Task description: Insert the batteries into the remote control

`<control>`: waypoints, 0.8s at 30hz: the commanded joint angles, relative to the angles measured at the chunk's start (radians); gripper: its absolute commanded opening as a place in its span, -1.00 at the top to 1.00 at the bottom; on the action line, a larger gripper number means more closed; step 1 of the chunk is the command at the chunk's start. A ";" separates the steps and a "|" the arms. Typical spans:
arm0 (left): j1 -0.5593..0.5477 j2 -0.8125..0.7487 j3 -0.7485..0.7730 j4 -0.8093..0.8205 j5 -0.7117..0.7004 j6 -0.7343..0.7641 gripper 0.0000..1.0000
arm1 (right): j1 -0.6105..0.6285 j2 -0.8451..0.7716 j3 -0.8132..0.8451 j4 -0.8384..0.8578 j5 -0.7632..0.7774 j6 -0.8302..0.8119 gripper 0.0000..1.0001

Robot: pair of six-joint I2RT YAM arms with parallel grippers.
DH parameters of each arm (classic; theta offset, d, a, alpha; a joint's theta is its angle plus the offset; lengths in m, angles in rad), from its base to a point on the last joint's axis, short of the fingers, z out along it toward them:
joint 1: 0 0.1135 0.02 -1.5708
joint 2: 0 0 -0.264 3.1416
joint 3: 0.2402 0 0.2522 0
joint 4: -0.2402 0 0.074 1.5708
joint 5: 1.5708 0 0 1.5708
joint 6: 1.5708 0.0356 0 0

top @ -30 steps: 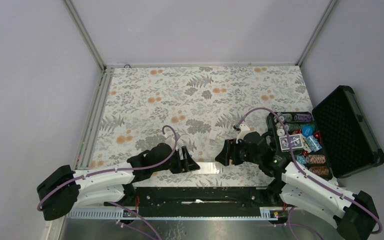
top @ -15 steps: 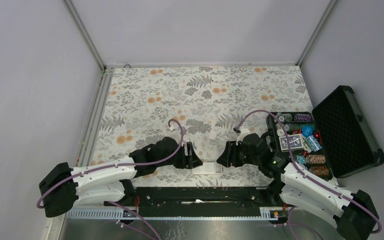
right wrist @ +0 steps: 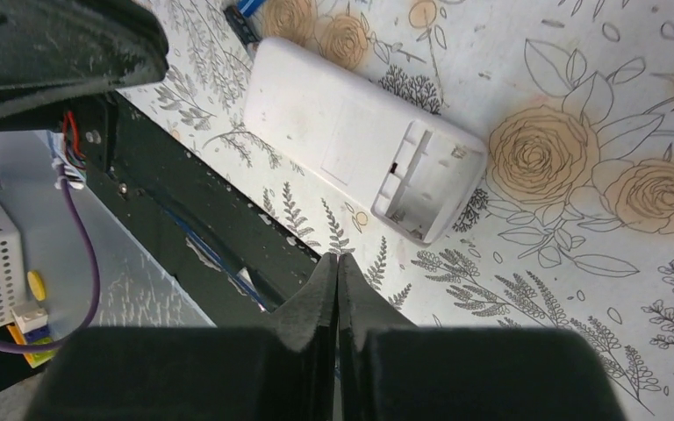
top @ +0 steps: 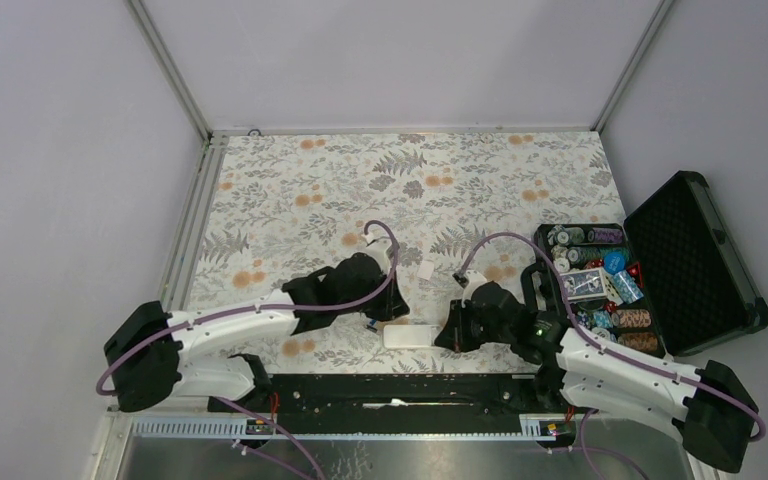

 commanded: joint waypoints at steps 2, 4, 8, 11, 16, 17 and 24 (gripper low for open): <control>-0.001 0.088 0.088 0.014 -0.031 0.065 1.00 | 0.065 0.037 -0.016 0.012 0.082 0.048 1.00; 0.000 0.124 0.102 0.018 -0.039 0.071 1.00 | 0.081 0.047 -0.022 0.012 0.102 0.056 1.00; 0.008 0.186 0.126 0.024 -0.038 0.081 1.00 | 0.101 0.070 -0.042 0.029 0.121 0.073 1.00; 0.011 0.235 0.138 0.027 -0.037 0.082 1.00 | 0.119 0.092 -0.055 0.048 0.134 0.085 1.00; 0.014 0.298 0.140 0.033 -0.041 0.081 1.00 | 0.134 0.146 -0.061 0.057 0.191 0.094 1.00; 0.014 0.308 0.137 0.035 -0.040 0.082 1.00 | 0.136 0.155 -0.062 0.062 0.202 0.099 1.00; 0.030 0.350 0.118 0.024 -0.086 0.088 1.00 | 0.138 0.217 -0.061 0.123 0.226 0.116 1.00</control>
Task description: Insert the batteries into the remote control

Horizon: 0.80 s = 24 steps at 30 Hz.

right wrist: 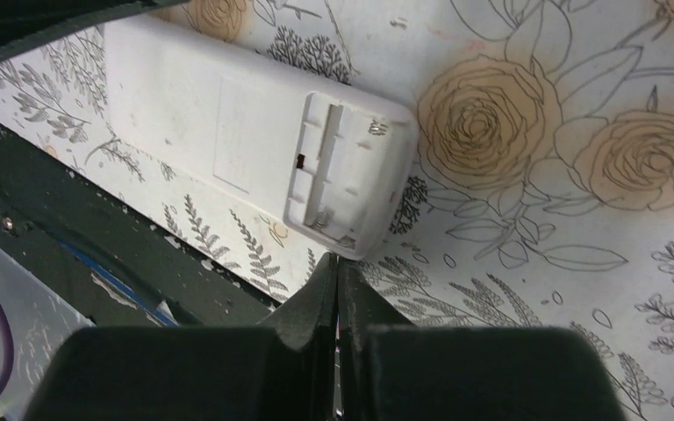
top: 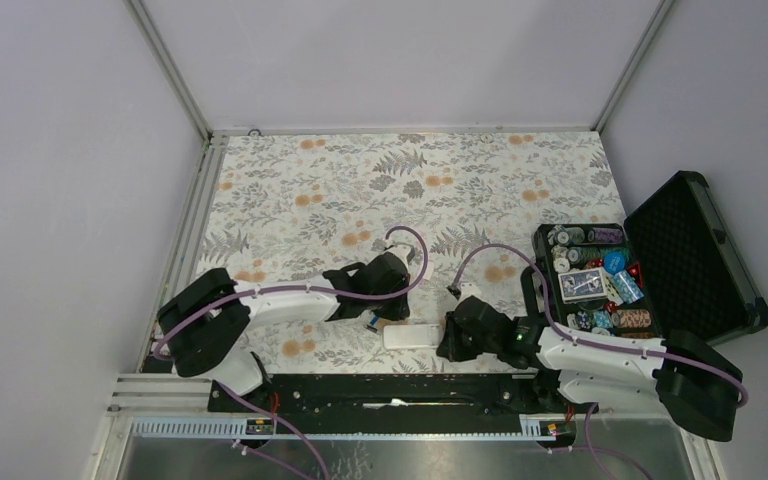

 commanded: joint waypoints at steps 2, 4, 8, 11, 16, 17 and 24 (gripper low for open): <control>0.017 0.036 0.012 0.026 -0.037 0.027 1.00 | 0.010 0.063 0.002 0.066 0.073 0.031 1.00; 0.017 0.054 0.011 0.021 -0.032 0.032 1.00 | 0.010 0.080 0.004 0.076 0.093 0.044 1.00; 0.017 0.074 -0.012 0.029 -0.007 0.033 1.00 | 0.010 0.104 0.009 0.088 0.141 0.061 1.00; 0.016 0.076 -0.030 0.032 0.007 0.036 1.00 | 0.011 0.112 0.014 0.090 0.187 0.070 1.00; 0.017 0.057 -0.078 0.046 0.055 0.028 1.00 | 0.010 0.155 0.044 0.089 0.225 0.061 1.00; 0.017 0.050 -0.089 0.048 0.060 0.026 1.00 | 0.010 0.167 0.051 0.090 0.231 0.059 1.00; 0.015 -0.008 -0.178 0.067 0.076 -0.004 1.00 | 0.010 0.235 0.086 0.134 0.241 0.047 1.00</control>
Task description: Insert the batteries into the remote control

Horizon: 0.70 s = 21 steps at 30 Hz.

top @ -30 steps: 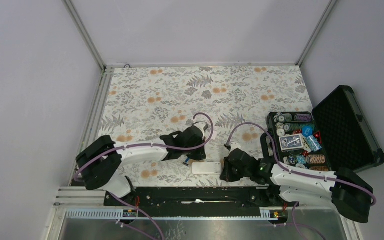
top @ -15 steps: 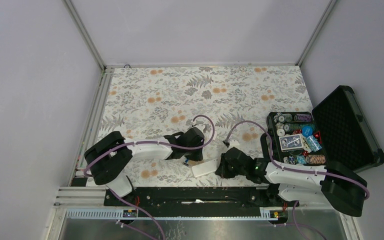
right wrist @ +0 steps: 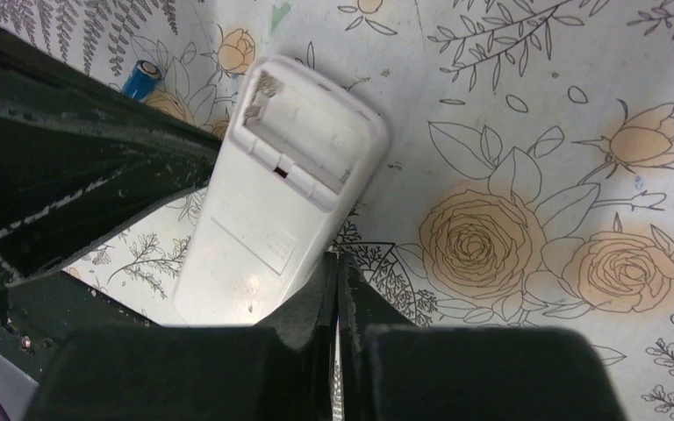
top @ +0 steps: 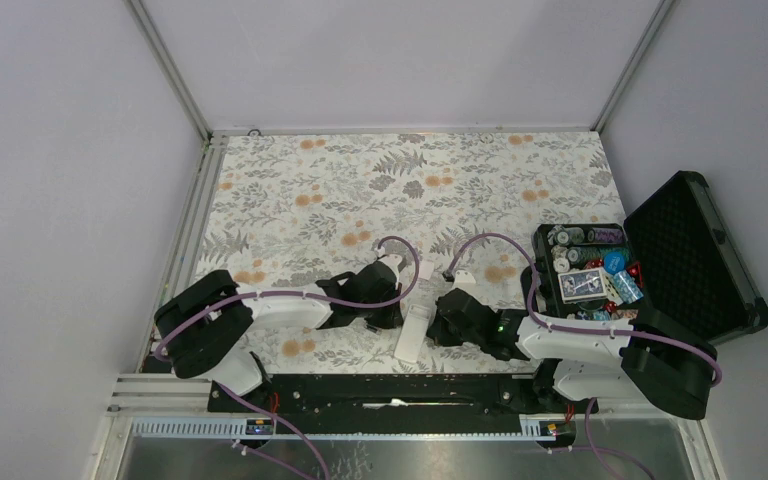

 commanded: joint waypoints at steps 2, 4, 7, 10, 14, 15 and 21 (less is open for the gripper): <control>-0.006 -0.044 -0.088 -0.048 0.022 -0.023 1.00 | 0.005 0.048 0.021 -0.016 0.069 -0.021 1.00; -0.010 -0.071 -0.115 -0.041 0.020 -0.038 1.00 | 0.005 0.051 0.026 -0.017 0.067 -0.025 1.00; -0.012 -0.095 -0.140 -0.030 0.018 -0.050 1.00 | 0.005 0.052 0.030 -0.017 0.063 -0.027 1.00; -0.011 -0.105 -0.143 -0.034 0.015 -0.050 1.00 | 0.005 0.049 0.031 -0.016 0.064 -0.033 1.00; -0.012 -0.126 -0.142 -0.042 0.012 -0.052 1.00 | 0.006 0.039 0.036 -0.036 0.065 -0.039 1.00; -0.013 -0.136 -0.143 -0.047 0.009 -0.052 1.00 | 0.005 0.036 0.040 -0.041 0.066 -0.042 1.00; -0.013 -0.230 -0.136 -0.105 -0.019 -0.045 0.97 | 0.005 -0.041 0.083 -0.149 0.110 -0.088 0.75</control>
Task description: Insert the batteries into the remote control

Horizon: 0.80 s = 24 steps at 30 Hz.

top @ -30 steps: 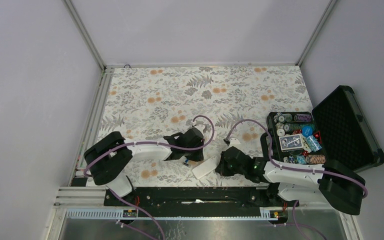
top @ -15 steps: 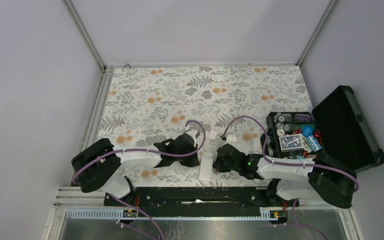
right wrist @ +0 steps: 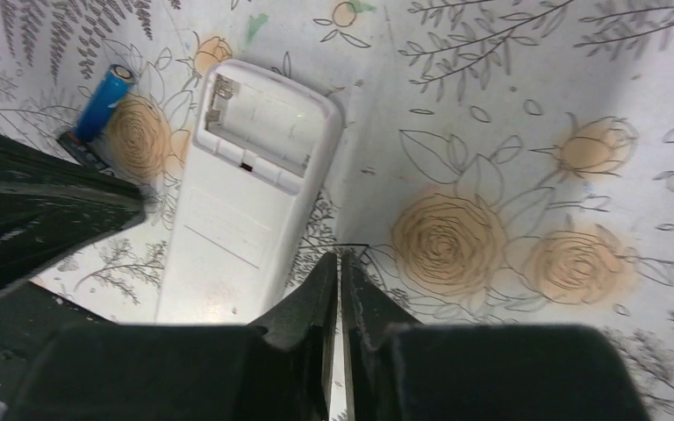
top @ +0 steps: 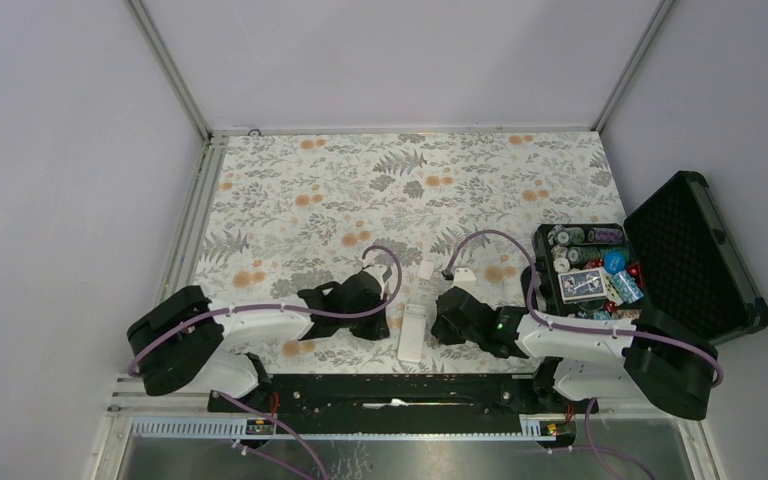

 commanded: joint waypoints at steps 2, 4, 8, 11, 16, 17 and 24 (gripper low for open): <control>-0.003 -0.125 -0.010 -0.075 -0.034 0.008 0.94 | 0.005 -0.083 0.073 -0.135 0.080 -0.089 0.65; -0.003 -0.170 -0.012 -0.081 -0.035 0.007 0.92 | 0.005 -0.092 0.103 -0.165 0.078 -0.125 0.60; -0.003 -0.268 -0.016 -0.103 -0.054 0.005 0.78 | 0.006 -0.102 0.157 -0.185 0.042 -0.196 0.52; -0.002 -0.340 -0.014 -0.149 -0.098 0.004 0.60 | 0.006 -0.093 0.199 -0.182 -0.019 -0.255 0.41; -0.002 -0.453 -0.029 -0.228 -0.200 0.006 0.43 | 0.005 -0.049 0.257 -0.151 -0.137 -0.329 0.19; -0.003 -0.477 -0.033 -0.241 -0.223 0.003 0.38 | 0.005 -0.042 0.262 -0.132 -0.166 -0.338 0.16; 0.000 -0.601 -0.040 -0.336 -0.302 -0.002 -0.07 | 0.005 0.069 0.307 -0.067 -0.297 -0.387 0.14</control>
